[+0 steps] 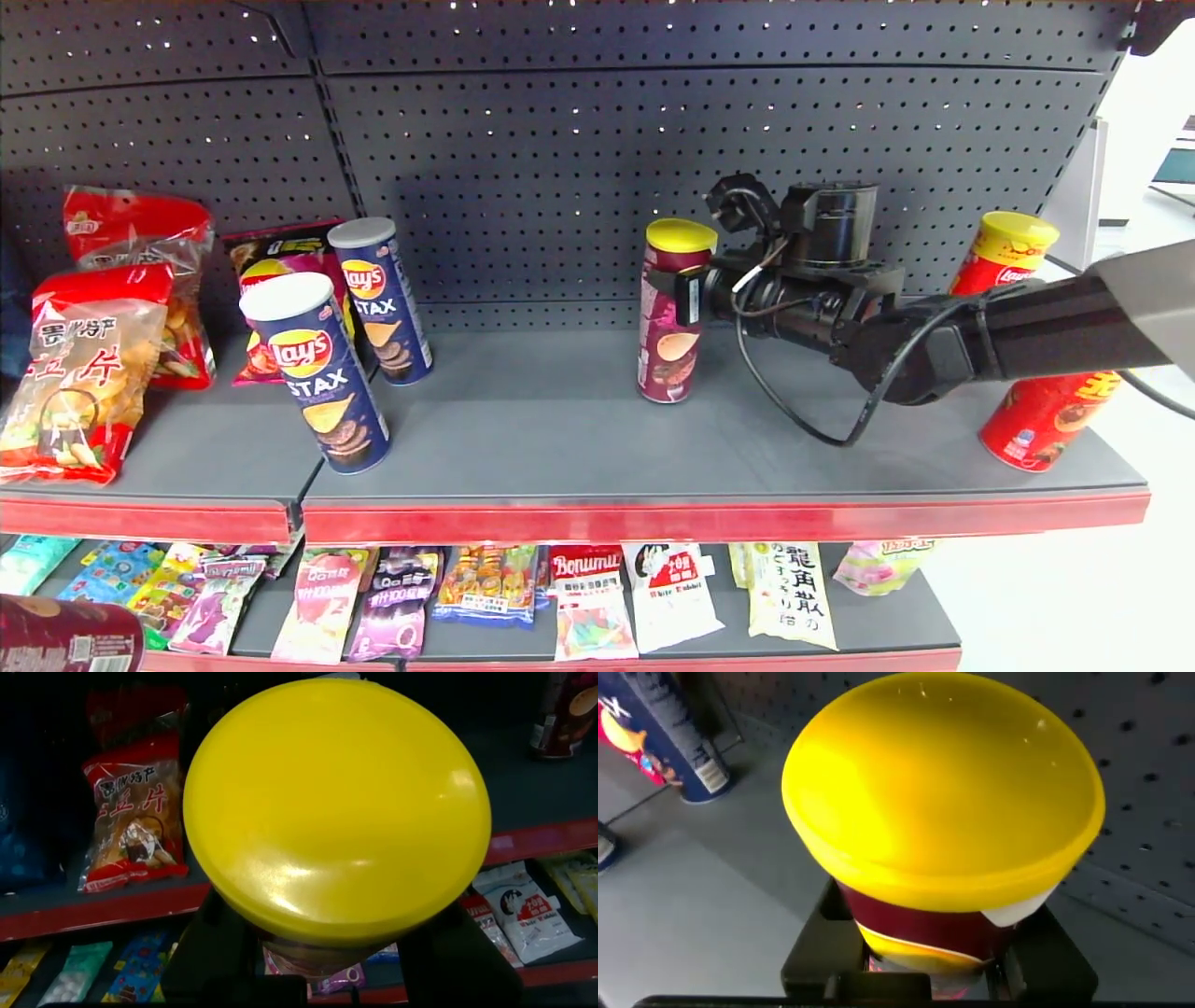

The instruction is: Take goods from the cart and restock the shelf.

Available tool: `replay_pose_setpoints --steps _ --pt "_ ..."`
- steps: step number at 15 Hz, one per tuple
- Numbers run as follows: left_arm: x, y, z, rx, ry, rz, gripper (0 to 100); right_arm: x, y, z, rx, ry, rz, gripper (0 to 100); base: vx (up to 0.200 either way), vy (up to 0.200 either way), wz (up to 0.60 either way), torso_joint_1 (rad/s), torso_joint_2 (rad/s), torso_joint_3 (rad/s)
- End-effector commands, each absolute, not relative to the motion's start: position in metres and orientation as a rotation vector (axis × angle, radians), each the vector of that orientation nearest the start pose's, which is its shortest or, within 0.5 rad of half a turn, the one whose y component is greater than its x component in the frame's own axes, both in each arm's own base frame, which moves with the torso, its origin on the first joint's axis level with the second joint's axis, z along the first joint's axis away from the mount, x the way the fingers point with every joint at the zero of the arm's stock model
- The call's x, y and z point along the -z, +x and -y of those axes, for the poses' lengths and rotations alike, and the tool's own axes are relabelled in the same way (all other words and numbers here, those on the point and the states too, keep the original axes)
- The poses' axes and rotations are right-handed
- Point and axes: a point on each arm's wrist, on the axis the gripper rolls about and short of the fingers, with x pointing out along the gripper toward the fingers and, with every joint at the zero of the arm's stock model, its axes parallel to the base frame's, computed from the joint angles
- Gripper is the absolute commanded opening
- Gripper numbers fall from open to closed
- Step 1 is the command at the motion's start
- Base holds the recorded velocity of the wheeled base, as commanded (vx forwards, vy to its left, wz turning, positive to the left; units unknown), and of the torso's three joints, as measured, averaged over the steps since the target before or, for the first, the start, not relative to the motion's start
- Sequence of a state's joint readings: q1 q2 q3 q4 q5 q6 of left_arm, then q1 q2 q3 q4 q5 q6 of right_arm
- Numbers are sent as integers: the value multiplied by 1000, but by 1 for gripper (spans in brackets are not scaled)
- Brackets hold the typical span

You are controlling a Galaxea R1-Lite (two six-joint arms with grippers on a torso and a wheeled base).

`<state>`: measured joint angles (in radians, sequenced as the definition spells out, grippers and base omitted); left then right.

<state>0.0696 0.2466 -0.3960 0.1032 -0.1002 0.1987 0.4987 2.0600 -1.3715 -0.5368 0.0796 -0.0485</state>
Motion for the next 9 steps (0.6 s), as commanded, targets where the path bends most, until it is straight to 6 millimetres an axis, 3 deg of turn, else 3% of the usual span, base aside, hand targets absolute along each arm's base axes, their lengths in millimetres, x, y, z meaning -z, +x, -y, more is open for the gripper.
replay_pose_setpoints --steps 1,4,9 --pt "-179 -27 4 28 203 47 0 -226 339 -203 -576 -83 -118 0 0 0 0 0 0 0" --pt "-178 -26 4 28 203 43 0 -230 309 -200 -564 -103 -158 0 0 0 0 0 0 0" --pt "-178 -25 4 29 202 37 0 -219 289 -199 -571 -119 -201 0 0 0 0 0 0 0"
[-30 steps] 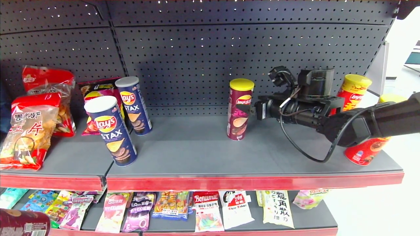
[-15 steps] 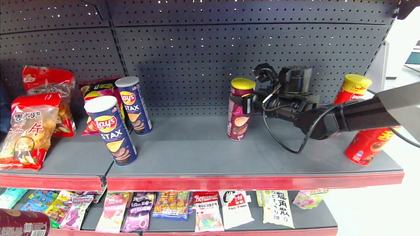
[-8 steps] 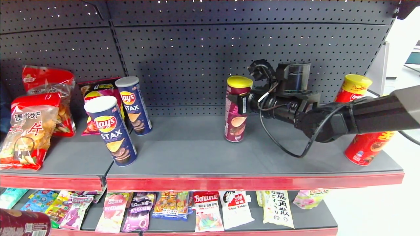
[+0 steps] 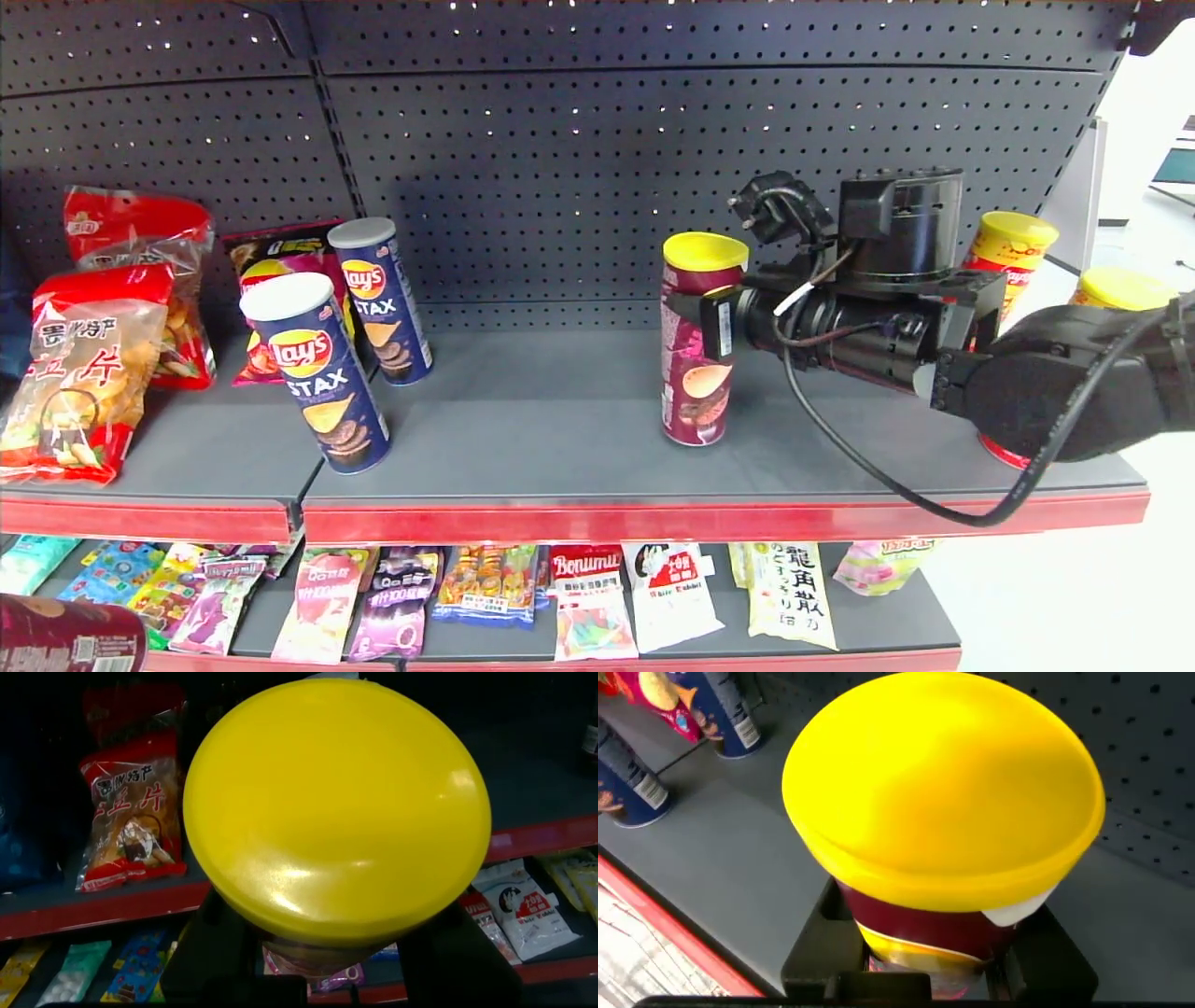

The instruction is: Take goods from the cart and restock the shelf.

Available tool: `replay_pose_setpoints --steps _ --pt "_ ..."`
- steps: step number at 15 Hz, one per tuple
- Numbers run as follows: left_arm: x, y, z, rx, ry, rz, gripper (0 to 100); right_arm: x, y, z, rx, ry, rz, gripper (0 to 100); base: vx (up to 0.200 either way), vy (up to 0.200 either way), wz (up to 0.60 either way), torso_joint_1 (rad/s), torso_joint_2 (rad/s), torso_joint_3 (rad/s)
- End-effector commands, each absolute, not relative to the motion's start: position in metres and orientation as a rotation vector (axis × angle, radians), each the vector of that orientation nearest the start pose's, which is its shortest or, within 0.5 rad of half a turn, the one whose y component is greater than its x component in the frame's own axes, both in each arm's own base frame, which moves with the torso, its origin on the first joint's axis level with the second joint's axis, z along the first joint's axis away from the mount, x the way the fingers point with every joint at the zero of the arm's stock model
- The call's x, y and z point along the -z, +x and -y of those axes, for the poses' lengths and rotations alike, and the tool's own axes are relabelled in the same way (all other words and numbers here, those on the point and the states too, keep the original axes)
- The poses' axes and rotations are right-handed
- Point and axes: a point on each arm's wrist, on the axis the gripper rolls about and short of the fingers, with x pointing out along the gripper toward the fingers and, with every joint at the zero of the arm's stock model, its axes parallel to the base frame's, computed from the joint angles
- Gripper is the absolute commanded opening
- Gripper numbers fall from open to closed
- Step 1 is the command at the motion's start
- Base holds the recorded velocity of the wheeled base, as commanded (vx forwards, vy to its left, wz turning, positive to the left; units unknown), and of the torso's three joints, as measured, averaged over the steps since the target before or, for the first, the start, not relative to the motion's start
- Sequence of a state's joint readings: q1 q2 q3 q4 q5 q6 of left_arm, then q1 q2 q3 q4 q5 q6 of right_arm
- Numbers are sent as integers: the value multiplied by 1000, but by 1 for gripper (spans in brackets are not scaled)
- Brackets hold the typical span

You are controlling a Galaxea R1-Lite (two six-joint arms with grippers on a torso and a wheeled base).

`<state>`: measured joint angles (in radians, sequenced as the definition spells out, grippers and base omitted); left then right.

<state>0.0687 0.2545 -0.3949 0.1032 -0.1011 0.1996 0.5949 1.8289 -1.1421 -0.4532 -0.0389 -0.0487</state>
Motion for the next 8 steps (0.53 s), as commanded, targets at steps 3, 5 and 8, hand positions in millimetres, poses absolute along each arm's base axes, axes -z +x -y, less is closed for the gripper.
replay_pose_setpoints --steps 3,5,8 --pt "-178 -25 4 29 202 38 0 -205 284 -199 -578 -133 -244 0 0 0 0 0 0 0" --pt "-178 -25 4 27 202 38 0 -199 285 -200 -580 -131 -232 0 0 0 0 0 0 0" --pt "-178 -25 4 28 201 40 0 -193 279 -203 -595 -133 -231 0 0 0 0 0 0 0"
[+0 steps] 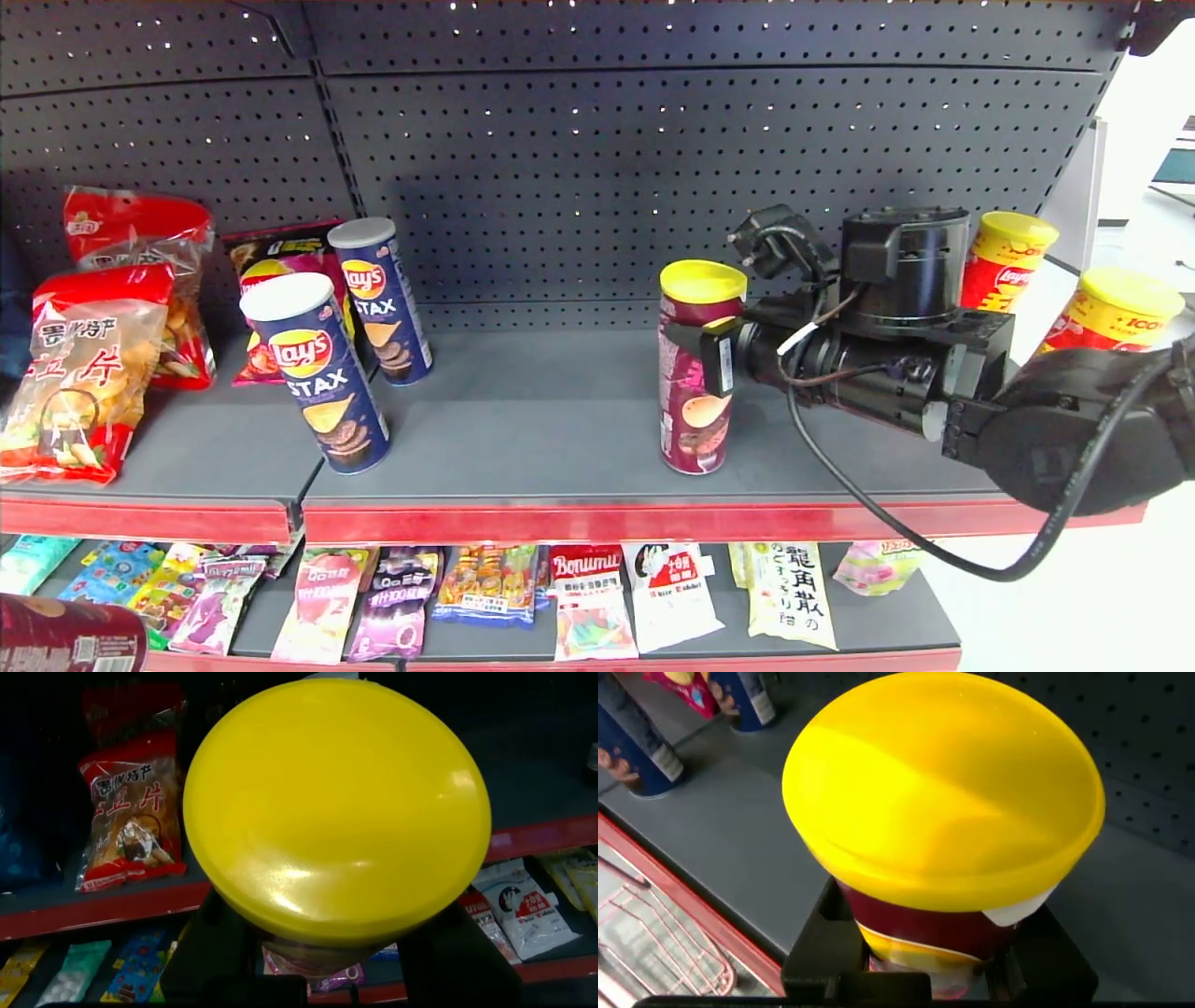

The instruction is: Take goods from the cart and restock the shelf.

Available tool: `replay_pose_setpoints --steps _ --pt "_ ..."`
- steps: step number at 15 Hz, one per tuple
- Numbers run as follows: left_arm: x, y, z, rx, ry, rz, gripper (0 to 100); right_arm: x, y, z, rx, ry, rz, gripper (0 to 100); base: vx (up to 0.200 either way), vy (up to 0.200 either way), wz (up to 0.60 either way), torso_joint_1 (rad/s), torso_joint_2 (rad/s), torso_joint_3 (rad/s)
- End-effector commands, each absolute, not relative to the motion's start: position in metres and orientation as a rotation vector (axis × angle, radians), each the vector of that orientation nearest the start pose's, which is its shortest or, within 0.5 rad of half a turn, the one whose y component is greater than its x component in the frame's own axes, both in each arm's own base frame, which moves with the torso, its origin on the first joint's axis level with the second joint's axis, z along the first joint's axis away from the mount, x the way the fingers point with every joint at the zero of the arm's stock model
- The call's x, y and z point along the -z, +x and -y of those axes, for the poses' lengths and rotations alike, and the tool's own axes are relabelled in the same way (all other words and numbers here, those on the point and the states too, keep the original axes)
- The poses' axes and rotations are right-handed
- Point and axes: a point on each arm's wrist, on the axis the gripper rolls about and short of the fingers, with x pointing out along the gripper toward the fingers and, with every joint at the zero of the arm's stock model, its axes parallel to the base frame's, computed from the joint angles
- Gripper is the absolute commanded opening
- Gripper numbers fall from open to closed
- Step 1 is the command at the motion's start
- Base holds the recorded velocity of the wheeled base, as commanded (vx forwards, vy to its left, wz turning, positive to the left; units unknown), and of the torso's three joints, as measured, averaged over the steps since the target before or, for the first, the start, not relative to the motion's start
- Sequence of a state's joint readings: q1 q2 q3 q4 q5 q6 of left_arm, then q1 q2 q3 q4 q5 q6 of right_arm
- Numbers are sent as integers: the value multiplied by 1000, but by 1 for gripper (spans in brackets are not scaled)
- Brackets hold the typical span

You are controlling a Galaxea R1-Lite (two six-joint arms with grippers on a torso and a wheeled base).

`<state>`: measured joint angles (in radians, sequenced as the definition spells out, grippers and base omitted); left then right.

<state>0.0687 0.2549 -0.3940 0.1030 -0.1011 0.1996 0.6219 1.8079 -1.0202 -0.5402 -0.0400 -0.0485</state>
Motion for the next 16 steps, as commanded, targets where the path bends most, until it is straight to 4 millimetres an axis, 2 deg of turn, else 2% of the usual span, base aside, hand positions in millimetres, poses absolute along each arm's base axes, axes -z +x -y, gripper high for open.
replay_pose_setpoints --steps 1,9,16 --pt "-178 -25 4 28 203 40 0 -194 277 -204 -600 -133 -229 0 0 0 0 0 0 0" --pt "-179 -25 4 27 202 38 0 -191 261 -215 -570 -108 -247 0 0 0 0 0 0 0" --pt "-178 -25 4 27 202 35 0 -186 248 -211 -569 -118 -269 0 0 0 0 0 0 0"
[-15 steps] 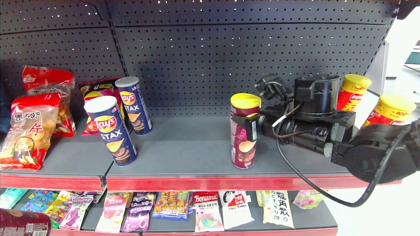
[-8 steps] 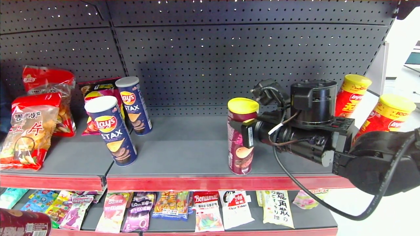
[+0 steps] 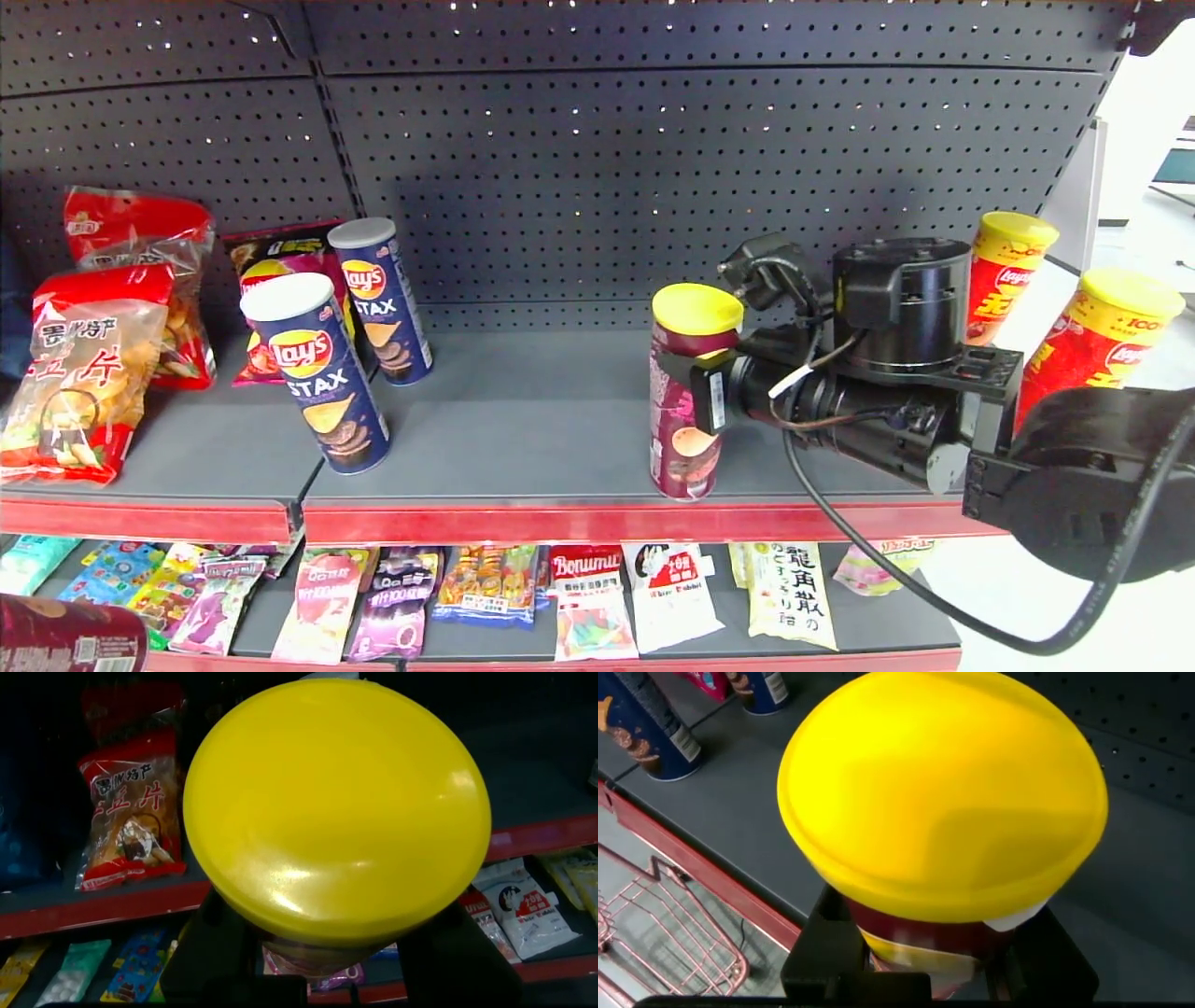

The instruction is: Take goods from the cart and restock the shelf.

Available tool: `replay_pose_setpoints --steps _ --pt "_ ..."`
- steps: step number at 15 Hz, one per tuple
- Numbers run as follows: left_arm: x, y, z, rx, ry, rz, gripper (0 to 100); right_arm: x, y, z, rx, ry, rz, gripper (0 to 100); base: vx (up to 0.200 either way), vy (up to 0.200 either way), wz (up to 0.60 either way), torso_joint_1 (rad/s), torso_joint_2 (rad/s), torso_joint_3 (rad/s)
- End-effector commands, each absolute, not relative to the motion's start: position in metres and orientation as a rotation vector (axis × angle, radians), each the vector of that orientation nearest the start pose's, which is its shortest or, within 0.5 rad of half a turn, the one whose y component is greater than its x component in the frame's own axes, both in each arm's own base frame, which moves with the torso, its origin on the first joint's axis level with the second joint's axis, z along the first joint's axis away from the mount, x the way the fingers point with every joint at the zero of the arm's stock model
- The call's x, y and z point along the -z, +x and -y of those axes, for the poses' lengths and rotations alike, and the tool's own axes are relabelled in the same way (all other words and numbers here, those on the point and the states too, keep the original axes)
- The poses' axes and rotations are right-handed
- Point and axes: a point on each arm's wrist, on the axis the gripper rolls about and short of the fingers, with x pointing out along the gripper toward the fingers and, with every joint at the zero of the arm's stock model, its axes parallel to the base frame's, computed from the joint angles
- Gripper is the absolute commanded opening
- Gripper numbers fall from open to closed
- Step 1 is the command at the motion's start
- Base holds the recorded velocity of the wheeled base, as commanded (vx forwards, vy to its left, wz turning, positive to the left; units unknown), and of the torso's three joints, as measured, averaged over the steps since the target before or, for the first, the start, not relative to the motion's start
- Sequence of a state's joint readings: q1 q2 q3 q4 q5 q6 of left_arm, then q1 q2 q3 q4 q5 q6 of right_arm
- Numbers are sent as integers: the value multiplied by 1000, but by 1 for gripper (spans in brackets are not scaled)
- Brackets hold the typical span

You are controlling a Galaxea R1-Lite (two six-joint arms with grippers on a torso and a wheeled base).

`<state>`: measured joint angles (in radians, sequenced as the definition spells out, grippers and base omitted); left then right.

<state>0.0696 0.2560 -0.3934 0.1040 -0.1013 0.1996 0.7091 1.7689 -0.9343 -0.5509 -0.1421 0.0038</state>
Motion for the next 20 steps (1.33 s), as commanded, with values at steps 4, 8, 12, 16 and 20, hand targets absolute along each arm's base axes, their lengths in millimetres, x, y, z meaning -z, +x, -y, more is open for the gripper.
replay_pose_setpoints --steps 4,8,12,16,20 --pt "-176 -24 4 30 202 29 0 -186 248 -211 -556 -123 -268 0 0 0 0 0 0 0" --pt "-176 -24 4 30 202 29 0 -185 247 -211 -556 -131 -272 0 0 0 0 0 0 0" --pt "-176 -25 4 28 202 32 0 -186 247 -211 -554 -123 -270 100 0 0 0 0 0 0" --pt "-176 -25 4 28 202 32 0 -191 244 -208 -553 -116 -254 100 0 0 0 0 0 0" --pt "-176 -24 4 33 202 29 0 -193 221 -194 -556 -120 -257 100 0 0 0 0 0 0"
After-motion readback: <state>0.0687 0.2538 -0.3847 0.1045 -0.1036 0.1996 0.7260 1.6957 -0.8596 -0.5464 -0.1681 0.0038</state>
